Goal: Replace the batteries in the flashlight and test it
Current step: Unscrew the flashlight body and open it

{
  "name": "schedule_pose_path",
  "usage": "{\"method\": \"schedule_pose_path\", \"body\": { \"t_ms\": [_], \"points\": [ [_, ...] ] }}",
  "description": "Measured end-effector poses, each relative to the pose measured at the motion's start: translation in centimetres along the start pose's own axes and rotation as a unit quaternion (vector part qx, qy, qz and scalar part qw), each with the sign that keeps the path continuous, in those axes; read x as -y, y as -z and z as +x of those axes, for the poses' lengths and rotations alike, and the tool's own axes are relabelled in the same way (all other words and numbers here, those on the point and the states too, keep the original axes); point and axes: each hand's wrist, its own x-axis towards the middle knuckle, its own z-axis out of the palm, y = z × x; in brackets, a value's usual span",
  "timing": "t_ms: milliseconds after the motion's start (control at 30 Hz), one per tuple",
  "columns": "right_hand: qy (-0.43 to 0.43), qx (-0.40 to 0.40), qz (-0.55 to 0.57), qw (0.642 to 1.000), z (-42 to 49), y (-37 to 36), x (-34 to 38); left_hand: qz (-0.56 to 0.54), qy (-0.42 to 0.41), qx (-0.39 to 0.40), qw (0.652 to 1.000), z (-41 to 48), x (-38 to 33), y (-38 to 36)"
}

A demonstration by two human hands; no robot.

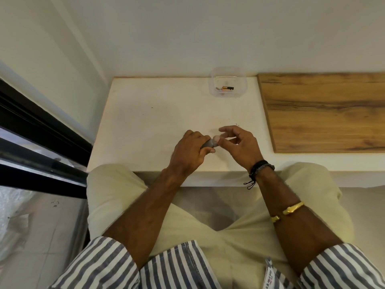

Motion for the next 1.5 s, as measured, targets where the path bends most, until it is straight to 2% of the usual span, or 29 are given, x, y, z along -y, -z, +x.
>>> {"method": "schedule_pose_path", "body": {
  "t_ms": [100,333,467,600,900,1033,1133,1333,1500],
  "points": [
    [-0.003,-0.014,-0.033,0.999,0.00,-0.20,-0.34,0.001,-0.004,-0.004,1.000,-0.10,0.00,-0.15],
    [0.057,0.028,-0.004,0.998,-0.07,0.31,-0.02,0.001,0.003,0.009,1.000,-0.05,0.28,-0.19],
    [0.019,0.012,0.025,0.999,0.01,0.20,0.08,0.004,0.006,0.005,1.000,-0.09,0.19,-0.30],
    [-0.003,-0.008,-0.034,0.999,-0.05,-0.31,-0.04,0.003,0.003,0.002,1.000,-0.21,0.00,-0.17],
    [0.076,0.031,0.003,0.997,-0.22,0.25,0.21,0.002,0.008,-0.001,1.000,-0.15,0.18,-0.08],
    [0.033,0.015,0.023,0.999,-0.14,0.00,0.25,0.005,0.000,-0.008,1.000,-0.06,0.21,-0.17],
    [-0.006,-0.003,-0.022,1.000,-0.18,-0.38,0.06,0.003,0.000,-0.004,1.000,-0.06,0.20,-0.14],
    [0.066,0.013,-0.029,0.997,-0.20,0.01,-0.05,0.002,0.007,0.001,1.000,-0.10,0.22,-0.15],
    [0.074,0.032,-0.010,0.997,-0.29,0.24,0.14,0.003,0.006,0.005,1.000,-0.04,0.15,-0.07]
  ]
}}
